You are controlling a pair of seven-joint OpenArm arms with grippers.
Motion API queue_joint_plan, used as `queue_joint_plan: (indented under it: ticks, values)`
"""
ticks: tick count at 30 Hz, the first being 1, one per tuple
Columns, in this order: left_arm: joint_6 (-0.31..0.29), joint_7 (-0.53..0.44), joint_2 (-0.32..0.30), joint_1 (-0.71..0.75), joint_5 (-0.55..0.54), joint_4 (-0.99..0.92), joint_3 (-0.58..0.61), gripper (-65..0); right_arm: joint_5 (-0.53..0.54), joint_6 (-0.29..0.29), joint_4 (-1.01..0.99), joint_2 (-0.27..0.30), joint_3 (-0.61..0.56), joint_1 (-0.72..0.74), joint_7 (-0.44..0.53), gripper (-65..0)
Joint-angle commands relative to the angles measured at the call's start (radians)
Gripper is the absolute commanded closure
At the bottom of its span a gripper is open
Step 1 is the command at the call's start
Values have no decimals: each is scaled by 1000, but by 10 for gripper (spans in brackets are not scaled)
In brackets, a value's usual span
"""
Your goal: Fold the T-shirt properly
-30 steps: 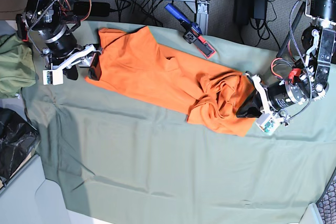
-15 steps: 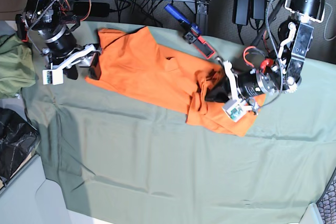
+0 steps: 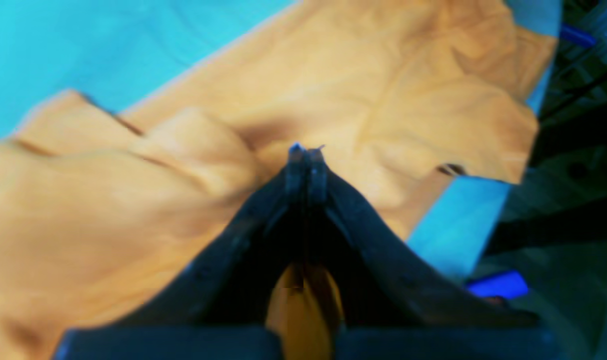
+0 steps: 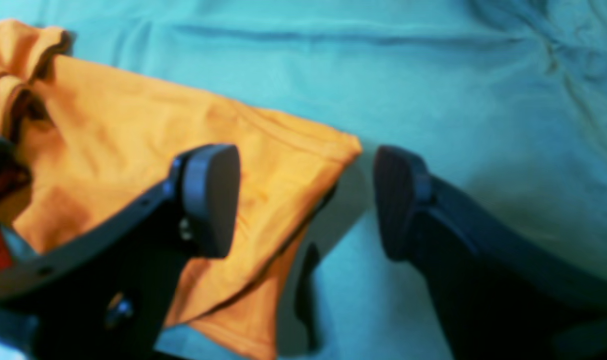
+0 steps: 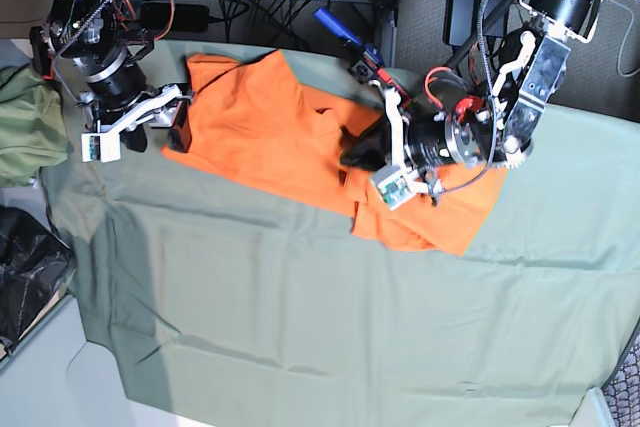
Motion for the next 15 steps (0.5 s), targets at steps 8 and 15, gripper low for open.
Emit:
queue_joint_plan:
  ticks: [8,15]
  values:
    - [-9,103,-8,-39,-178,147,-59,0,39,-11,-90,13,61,6,16,-416]
    - [-9,114,-79,-37,-208,219,-59,0,175,37,-187,10,150,5,-38,-416]
